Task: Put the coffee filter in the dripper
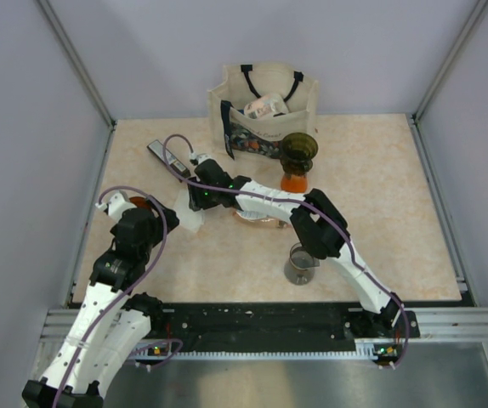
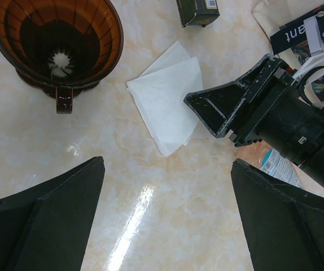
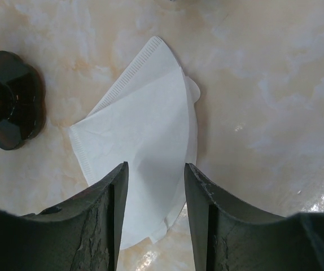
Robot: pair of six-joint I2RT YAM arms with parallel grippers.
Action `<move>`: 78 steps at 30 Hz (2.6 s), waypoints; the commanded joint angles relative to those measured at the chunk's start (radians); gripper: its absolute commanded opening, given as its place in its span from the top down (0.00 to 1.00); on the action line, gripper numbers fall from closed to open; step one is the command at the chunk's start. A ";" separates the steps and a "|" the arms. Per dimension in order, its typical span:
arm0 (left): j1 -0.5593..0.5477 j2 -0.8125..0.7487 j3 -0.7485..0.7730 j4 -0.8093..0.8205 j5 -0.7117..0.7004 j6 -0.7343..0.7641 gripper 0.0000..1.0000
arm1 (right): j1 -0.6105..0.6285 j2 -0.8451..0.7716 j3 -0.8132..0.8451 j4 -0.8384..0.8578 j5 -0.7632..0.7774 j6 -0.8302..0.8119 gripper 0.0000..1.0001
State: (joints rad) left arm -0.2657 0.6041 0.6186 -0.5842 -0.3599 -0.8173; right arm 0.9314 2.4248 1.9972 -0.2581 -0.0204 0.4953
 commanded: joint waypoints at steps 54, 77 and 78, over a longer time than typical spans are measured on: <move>0.005 -0.139 0.090 0.049 0.340 0.079 0.01 | -0.054 -1.110 -1.031 0.128 -0.547 -1.575 1.00; -0.325 0.304 0.141 0.285 0.785 0.297 0.01 | 0.018 -1.035 -0.815 -0.524 -0.540 -2.112 1.00; -0.331 0.310 0.142 0.282 0.764 0.309 0.01 | 0.020 -1.034 -0.811 -0.530 -0.538 -2.111 1.00</move>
State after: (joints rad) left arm -0.5648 0.8864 0.7162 -0.3141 0.4694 -0.5957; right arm 0.9344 1.3876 1.1320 -0.7399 -0.5434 -1.5764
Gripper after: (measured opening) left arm 0.990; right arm 0.003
